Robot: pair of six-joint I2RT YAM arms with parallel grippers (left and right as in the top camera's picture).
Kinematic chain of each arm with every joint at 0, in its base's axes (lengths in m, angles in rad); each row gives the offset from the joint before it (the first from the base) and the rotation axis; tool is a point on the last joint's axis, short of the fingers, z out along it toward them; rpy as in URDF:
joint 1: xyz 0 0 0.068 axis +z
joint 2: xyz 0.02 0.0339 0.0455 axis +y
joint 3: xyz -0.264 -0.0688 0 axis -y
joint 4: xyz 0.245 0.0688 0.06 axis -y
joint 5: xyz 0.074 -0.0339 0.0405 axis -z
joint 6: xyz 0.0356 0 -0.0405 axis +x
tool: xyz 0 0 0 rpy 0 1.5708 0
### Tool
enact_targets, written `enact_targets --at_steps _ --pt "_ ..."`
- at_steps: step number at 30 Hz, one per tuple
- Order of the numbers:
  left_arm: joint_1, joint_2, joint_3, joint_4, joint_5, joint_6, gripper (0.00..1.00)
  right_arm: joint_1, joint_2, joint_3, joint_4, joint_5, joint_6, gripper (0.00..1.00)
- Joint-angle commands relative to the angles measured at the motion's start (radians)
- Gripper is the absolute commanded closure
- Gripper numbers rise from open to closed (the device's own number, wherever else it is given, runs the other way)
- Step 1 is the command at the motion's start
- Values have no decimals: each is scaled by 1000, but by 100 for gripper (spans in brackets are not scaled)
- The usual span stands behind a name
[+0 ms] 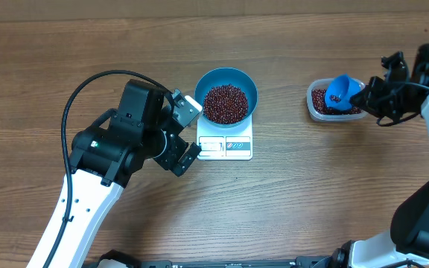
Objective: Scoop item into bowl and weigh 150g on scale
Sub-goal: 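Scoop a small amount of beans from the tub with the right gripper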
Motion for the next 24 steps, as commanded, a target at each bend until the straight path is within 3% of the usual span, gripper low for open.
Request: enact_targets --at_steps 1,9,19,24 --pt "-1 -6 24 -1 10 -14 1 -7 -4 -3 -16 -49 -92 96" --pt "-1 -6 24 -1 10 -14 0 51 -3 -3 60 216 -123 96" --pt "-1 -6 24 -1 10 -14 1 243 -3 -10 89 512 -122 96" --pt "-2 -6 24 -1 10 -14 0 306 -3 -40 77 559 -122 96"
